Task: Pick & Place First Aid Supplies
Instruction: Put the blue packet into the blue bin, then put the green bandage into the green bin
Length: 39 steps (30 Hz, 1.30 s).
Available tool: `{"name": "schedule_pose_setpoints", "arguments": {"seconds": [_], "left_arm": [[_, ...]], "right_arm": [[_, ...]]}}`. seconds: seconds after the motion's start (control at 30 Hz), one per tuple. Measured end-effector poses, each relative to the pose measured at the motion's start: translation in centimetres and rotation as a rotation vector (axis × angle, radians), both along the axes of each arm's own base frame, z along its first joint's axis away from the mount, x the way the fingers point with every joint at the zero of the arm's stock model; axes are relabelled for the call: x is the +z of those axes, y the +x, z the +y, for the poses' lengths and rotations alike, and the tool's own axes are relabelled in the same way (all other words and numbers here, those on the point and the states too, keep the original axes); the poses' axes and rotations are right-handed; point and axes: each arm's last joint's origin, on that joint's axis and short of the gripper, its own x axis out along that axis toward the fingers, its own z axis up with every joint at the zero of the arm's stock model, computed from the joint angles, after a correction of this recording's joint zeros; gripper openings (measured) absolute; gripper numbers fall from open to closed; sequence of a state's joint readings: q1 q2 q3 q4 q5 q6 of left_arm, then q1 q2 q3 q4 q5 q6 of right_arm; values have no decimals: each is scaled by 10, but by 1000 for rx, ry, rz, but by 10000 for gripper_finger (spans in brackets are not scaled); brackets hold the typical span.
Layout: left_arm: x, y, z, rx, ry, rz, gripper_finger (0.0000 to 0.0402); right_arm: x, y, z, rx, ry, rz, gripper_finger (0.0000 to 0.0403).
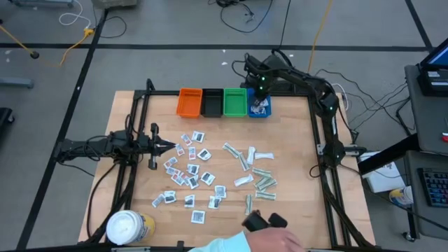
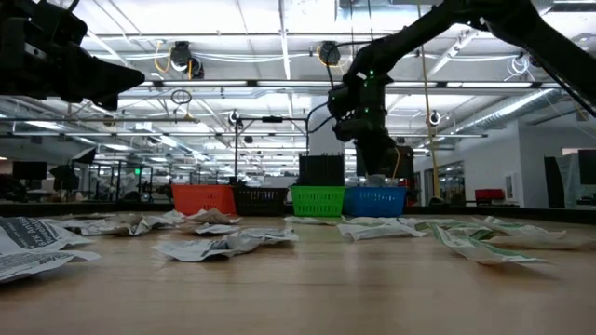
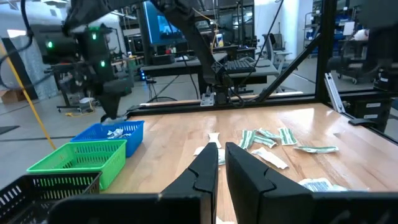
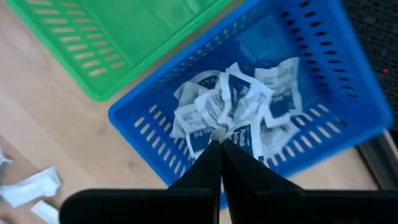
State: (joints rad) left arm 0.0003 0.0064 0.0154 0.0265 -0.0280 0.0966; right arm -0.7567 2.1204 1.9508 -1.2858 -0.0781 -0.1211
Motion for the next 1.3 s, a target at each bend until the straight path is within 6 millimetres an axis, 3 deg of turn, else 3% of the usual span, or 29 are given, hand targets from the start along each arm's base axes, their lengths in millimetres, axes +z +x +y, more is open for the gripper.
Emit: {"name": "schedule_pose_setpoints", "arguments": {"seconds": [0.17, 0.37, 0.73, 0.9, 1.07, 1.3], "left_arm": [[0, 0, 0, 0, 0, 0, 37], [0, 0, 0, 0, 0, 0, 37], [0, 0, 0, 0, 0, 0, 37], [0, 0, 0, 0, 0, 0, 37], [0, 0, 0, 0, 0, 0, 37], [0, 0, 0, 0, 0, 0, 37]], "right_arm": [[-18, 6, 2, 12, 19, 21, 0], [-22, 13, 6, 22, -6, 1, 13], [-21, 11, 8, 0, 13, 18, 159], [-21, 11, 10, 7, 29, 31, 194], [-4, 7, 22, 29, 34, 38, 203], [24, 7, 47, 197, 11, 15, 199]]}}
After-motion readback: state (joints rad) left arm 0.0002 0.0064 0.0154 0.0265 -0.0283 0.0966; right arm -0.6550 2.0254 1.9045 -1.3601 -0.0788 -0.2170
